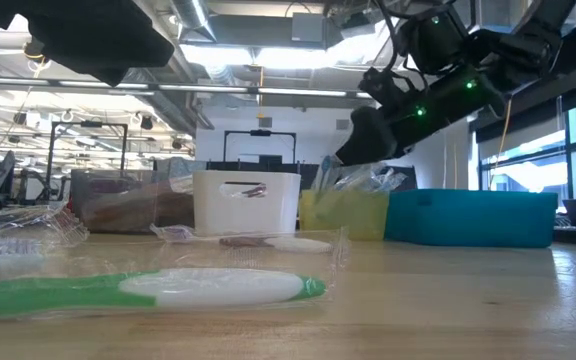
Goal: Pick & Place Toothbrushes
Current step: Put the blue toothbrush into the yellow bin, then put the bottom purple toothbrush into the white bin
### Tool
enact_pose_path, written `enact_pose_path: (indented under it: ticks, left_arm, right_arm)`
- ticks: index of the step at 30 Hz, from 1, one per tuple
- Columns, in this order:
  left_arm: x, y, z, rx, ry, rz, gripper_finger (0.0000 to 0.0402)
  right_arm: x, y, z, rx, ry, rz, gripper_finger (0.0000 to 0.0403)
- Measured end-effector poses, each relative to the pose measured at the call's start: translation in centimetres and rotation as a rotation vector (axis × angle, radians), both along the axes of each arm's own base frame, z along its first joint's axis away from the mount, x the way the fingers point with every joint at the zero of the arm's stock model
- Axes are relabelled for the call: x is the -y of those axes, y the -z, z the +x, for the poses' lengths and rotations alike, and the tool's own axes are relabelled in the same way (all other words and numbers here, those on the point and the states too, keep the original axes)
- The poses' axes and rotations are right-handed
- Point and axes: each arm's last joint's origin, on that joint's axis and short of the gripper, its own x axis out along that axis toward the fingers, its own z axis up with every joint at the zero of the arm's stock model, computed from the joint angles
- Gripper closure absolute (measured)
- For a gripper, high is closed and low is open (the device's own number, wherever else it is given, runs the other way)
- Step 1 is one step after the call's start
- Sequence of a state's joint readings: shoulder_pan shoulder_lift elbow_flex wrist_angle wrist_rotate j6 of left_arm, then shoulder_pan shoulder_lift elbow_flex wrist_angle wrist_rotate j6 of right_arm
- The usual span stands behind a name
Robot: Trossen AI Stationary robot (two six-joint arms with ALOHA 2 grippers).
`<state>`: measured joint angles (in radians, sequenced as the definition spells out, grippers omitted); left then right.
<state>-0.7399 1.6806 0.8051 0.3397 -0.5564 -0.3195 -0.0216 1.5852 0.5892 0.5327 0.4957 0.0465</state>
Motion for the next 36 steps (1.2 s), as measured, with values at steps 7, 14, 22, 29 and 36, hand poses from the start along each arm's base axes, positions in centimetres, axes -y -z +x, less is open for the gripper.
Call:
enact_pose_path:
  ticks: [7,14,22,29,36]
  left_arm:
    - [0.0,0.0,0.0,0.000,0.000,0.000,0.0240]
    - [0.0,0.0,0.0,0.000,0.000,0.000,0.0240]
    - [0.0,0.0,0.0,0.000,0.000,0.000,0.0240]
    - [0.0,0.0,0.0,0.000,0.000,0.000,0.0240]
    - [0.2,0.0,-0.1,-0.009,0.028,-0.010,0.0240]
  right_arm:
    - [0.2,0.1,-0.2,-0.014,0.018,0.030,0.0175]
    - [-0.6,-2.0,-1.0,-0.041,0.009,0.072,0.0167]
    - [-2.6,-5.3,-1.1,-0.203,-0.025,0.145,0.0154]
    - [-5.8,-10.3,-0.1,-0.258,-0.255,0.323,0.0162]
    - [-9.4,-12.1,-0.1,-0.234,-0.525,0.488,0.0184]
